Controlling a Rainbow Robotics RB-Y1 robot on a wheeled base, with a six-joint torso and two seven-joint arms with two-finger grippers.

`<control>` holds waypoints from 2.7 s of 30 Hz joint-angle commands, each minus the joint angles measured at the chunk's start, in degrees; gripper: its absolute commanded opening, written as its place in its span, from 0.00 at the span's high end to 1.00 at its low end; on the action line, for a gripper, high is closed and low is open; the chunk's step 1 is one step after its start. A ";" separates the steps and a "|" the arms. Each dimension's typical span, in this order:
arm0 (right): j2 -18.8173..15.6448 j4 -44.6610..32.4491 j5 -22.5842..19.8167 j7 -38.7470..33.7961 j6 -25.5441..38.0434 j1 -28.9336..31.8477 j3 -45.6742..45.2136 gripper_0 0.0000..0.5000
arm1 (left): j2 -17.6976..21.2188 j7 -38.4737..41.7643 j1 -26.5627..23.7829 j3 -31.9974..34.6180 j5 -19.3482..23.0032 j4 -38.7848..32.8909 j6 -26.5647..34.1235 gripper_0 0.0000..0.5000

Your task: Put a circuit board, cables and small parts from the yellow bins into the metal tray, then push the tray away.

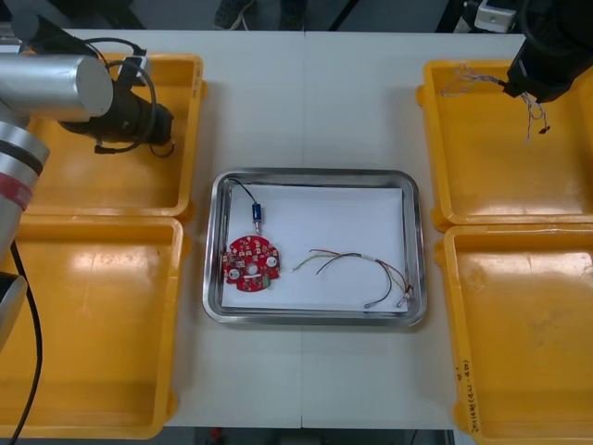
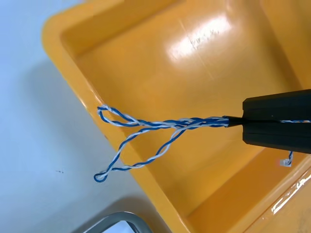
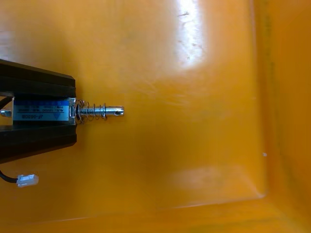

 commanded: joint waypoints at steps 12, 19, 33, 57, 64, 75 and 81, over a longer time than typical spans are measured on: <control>2.82 -13.44 -8.40 -4.68 0.32 -1.46 8.08 1.00 | 5.64 -1.46 -0.53 6.76 -1.34 -16.28 19.45 1.00; 6.08 -16.08 -10.24 -6.17 0.32 -1.38 13.97 1.00 | 6.43 0.65 2.55 7.20 -1.69 -24.90 25.95 1.00; 8.27 -21.70 -9.89 -6.88 0.32 7.06 24.87 1.00 | 6.25 7.86 7.56 7.20 -1.69 -40.28 37.03 1.00; 11.44 -20.74 1.01 -7.58 -10.89 13.74 33.04 1.00 | 4.06 12.87 9.84 7.29 -3.10 -49.77 44.76 1.00; 11.44 -19.24 2.33 -8.11 -13.35 14.62 36.12 1.00 | 4.06 13.31 9.84 7.29 -3.28 -49.77 44.76 1.00; 11.44 -16.43 3.56 -8.99 -16.34 16.38 38.32 1.00 | 4.14 13.49 9.84 7.29 -3.10 -50.03 44.58 1.00; 11.44 -16.61 3.38 -9.95 -15.73 16.29 38.23 0.00 | 4.06 13.57 9.84 7.29 -3.10 -50.74 44.58 1.00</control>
